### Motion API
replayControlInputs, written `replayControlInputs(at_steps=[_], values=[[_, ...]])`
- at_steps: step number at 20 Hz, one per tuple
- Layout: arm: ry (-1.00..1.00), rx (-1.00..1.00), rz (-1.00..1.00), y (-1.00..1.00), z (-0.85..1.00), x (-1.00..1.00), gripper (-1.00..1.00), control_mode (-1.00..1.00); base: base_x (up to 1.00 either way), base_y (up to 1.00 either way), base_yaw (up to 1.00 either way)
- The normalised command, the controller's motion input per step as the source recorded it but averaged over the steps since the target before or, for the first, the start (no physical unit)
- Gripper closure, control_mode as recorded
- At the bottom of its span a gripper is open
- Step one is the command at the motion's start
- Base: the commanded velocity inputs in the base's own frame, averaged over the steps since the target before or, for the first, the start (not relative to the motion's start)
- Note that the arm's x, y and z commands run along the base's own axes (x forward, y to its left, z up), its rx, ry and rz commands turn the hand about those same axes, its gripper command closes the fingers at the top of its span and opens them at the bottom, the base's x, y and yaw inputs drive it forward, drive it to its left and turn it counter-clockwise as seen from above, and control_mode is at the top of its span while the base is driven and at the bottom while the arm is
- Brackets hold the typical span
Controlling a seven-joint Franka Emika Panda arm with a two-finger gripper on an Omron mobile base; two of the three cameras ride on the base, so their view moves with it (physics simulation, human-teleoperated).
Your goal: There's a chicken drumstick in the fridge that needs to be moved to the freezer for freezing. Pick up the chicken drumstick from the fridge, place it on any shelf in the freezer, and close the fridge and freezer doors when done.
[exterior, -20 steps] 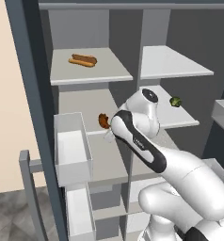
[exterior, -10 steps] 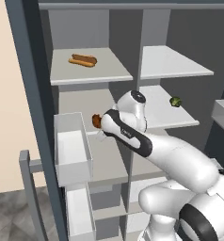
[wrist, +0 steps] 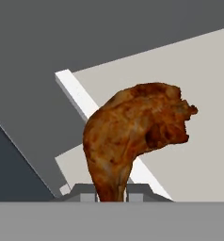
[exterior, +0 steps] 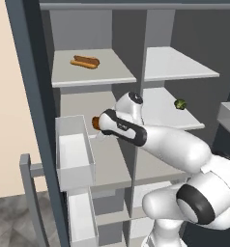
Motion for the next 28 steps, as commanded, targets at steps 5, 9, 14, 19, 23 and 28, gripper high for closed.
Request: replayControlInputs(at_steps=[5, 9, 14, 19, 23, 28], values=[[0.0, 0.0, 0.0, 0.02, -0.19, 0.31, 1.0, -1.0, 0.0, 0.0, 0.0], [0.0, 0.0, 0.0, 0.14, -0.2, 0.29, 1.0, -1.0, 0.0, 0.0, 0.0], [0.0, -0.01, 0.0, 0.25, -0.17, 0.37, 1.0, -1.0, 0.0, 0.0, 0.0], [0.0, 0.0, -0.02, 0.07, -0.07, 0.4, 1.0, -1.0, 0.0, 0.0, 0.0], [0.0, 0.0, 0.0, 0.0, -0.08, 0.29, 1.0, -1.0, 0.0, 0.0, 0.0], [0.0, 0.0, 0.0, 0.0, -0.11, 0.4, 1.0, -1.0, 0.0, 0.0, 0.0]])
